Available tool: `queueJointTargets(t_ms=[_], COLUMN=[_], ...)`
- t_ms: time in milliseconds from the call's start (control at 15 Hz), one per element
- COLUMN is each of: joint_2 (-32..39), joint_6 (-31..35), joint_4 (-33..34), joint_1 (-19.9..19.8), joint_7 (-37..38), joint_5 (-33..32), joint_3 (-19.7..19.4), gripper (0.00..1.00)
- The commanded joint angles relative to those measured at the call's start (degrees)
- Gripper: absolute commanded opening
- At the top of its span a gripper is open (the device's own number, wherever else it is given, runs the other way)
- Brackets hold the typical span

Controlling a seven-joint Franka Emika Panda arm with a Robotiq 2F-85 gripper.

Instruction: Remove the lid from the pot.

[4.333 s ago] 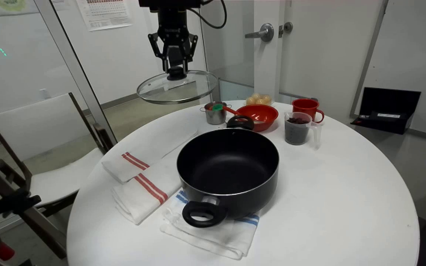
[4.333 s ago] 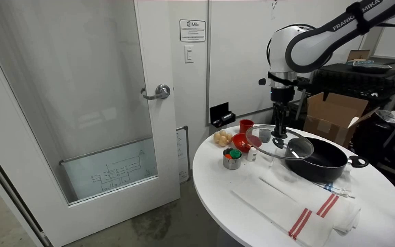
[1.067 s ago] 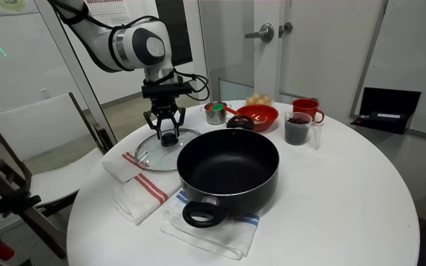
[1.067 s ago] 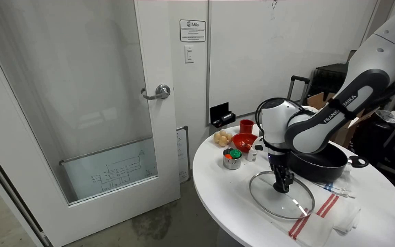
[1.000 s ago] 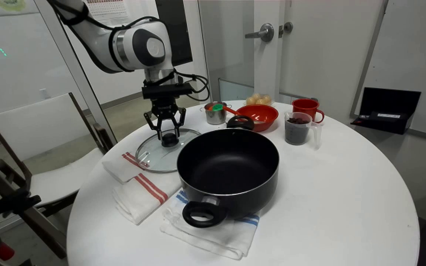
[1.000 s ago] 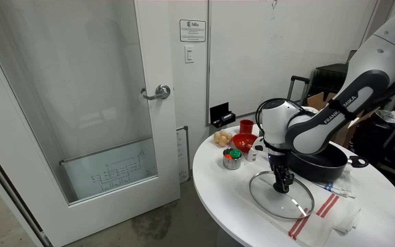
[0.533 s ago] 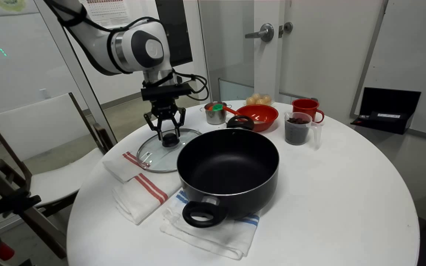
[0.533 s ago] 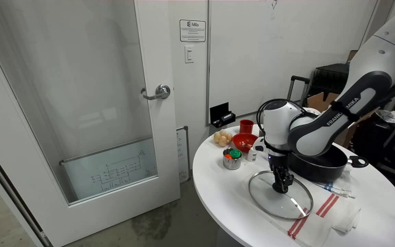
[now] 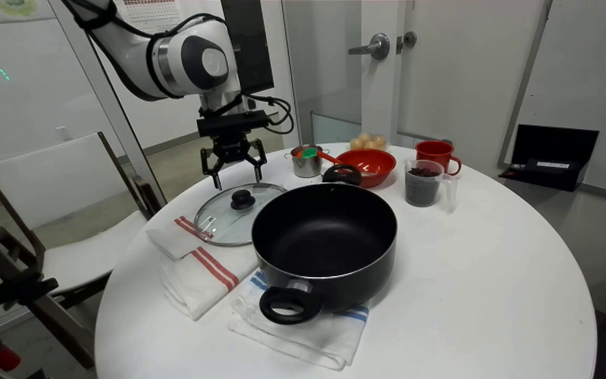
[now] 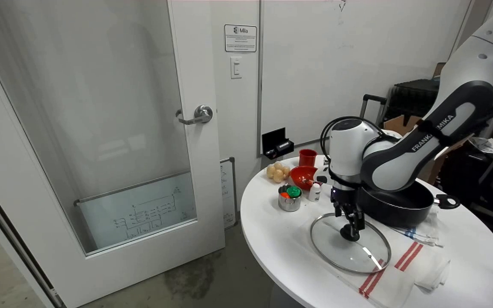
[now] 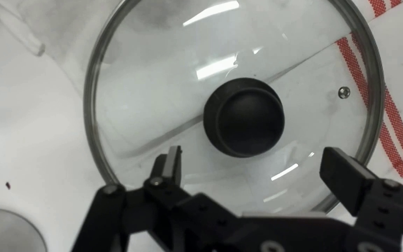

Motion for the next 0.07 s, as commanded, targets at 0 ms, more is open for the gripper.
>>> queueJointTargets(t_ms=[0], joint_2=[-4.2], joint_6=[2.0], joint_4=[-4.6], joint_1=[-0.2], joint_7=[1.7], joint_5=[-0.8], joint_3=[0.4], gripper=[1.0])
